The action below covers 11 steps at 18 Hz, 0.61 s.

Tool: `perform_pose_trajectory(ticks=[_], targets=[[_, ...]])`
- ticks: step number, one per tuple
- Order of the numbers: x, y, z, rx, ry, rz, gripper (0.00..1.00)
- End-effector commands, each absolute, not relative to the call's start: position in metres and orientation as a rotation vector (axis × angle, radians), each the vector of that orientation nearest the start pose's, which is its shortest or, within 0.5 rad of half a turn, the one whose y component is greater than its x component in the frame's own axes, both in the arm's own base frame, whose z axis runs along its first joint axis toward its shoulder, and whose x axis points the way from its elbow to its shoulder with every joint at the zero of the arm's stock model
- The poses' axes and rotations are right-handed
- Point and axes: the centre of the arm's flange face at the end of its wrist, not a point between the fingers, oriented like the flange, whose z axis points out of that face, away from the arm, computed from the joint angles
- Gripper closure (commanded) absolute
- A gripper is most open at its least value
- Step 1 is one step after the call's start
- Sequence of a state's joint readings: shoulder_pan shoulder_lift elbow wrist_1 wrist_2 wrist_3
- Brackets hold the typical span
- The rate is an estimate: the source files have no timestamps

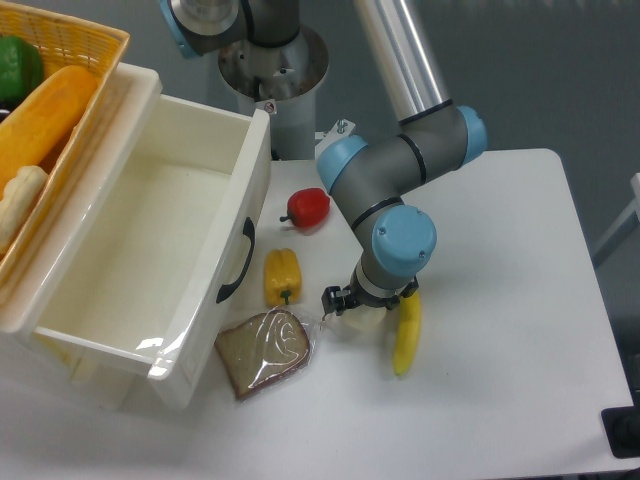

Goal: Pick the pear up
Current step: 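Close the gripper fingers around the pale white fruit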

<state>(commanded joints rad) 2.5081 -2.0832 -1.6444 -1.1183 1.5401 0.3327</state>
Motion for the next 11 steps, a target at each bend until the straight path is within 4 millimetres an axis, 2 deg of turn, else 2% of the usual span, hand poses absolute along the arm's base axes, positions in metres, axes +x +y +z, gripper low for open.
perform_pose_trajectory(ticks=[2, 3, 4, 5, 7, 8, 11], targets=[[-0.424, 0.479, 0.21, -3.089, -0.896, -0.151, 0.6], [-0.425, 0.48, 0.213, -3.097, -0.872, -0.134, 0.69], [-0.428, 0.481, 0.219, -3.095, -0.863, -0.114, 0.71], [-0.43, 0.483, 0.224, -3.089, -0.851, -0.1, 0.67], [-0.441, 0.49, 0.24, -3.077, -0.791, -0.062, 0.67], [-0.444, 0.492, 0.246, -3.08, -0.732, -0.049, 0.67], [-0.451, 0.49, 0.258, -3.125, -0.396, -0.018, 0.68]])
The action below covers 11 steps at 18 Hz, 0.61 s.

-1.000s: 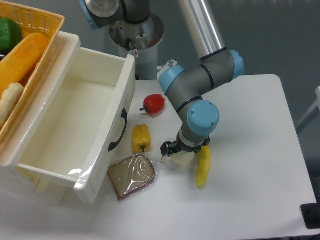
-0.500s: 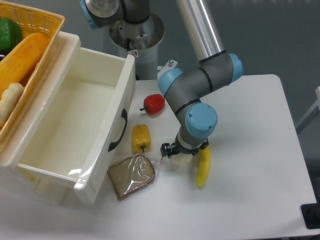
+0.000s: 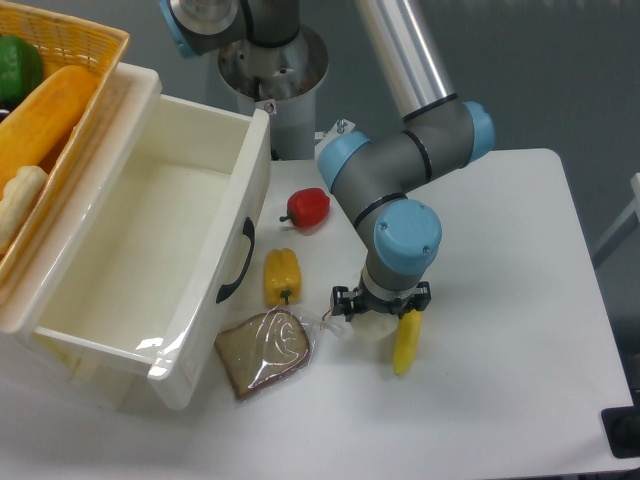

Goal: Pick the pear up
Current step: 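Close the gripper fingers around the pale white fruit, then lift the grasped pale white fruit up off the table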

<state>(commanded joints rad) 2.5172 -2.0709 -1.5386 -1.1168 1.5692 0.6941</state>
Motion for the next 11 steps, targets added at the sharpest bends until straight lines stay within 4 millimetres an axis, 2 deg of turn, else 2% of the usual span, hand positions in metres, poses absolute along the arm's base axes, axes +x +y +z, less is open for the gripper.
perform_pose_trajectory(ticks=[3, 8, 9, 11], targets=[[-0.468, 0.48, 0.274, -3.132, -0.102, 0.024, 0.69], [-0.491, 0.478, 0.301, -3.103, 0.057, 0.099, 0.75], [-0.499, 0.476, 0.304, -3.098, 0.047, 0.112, 0.85], [-0.507, 0.475, 0.311, -3.09, 0.042, 0.132, 0.87]])
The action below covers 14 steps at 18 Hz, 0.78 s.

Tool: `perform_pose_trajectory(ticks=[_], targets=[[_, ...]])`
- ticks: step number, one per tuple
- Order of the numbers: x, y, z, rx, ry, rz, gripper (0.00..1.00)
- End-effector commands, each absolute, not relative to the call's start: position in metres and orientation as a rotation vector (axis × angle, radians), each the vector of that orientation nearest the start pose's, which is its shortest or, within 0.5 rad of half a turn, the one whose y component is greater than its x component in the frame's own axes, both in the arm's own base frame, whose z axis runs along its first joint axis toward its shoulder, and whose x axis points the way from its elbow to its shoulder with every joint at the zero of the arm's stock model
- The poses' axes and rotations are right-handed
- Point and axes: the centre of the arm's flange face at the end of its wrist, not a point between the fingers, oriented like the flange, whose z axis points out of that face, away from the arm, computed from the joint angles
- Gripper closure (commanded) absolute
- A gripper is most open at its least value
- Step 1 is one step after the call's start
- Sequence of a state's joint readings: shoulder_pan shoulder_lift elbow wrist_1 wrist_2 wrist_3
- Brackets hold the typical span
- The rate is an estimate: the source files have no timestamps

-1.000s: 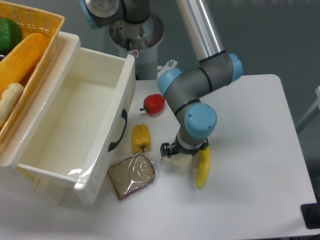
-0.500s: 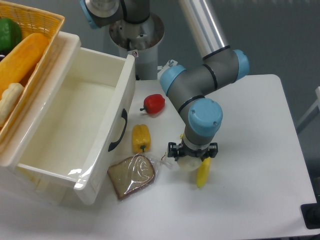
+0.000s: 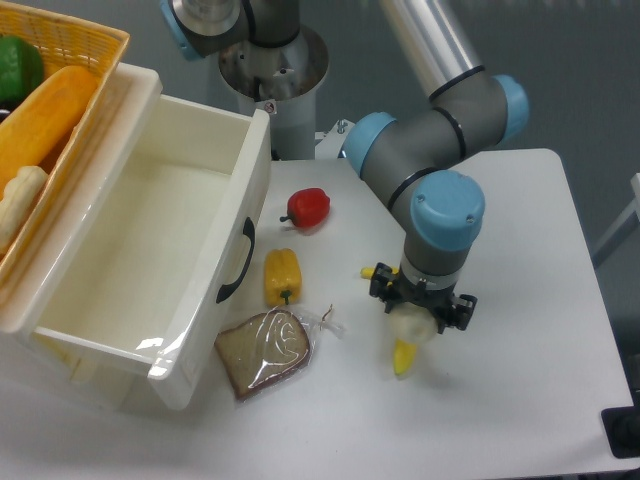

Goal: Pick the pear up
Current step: 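Lift the grasped pale white fruit up off the table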

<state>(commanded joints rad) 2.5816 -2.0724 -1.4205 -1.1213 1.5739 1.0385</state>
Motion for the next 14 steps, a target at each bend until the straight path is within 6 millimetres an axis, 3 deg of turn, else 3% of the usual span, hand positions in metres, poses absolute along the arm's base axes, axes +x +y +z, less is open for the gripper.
perform_pose_trajectory(ticks=[5, 14], targets=[[-0.532, 0.475, 0.324, -3.072, 0.077, 0.186, 0.87], [-0.534, 0.472, 0.338, -3.058, 0.143, 0.215, 0.87]])
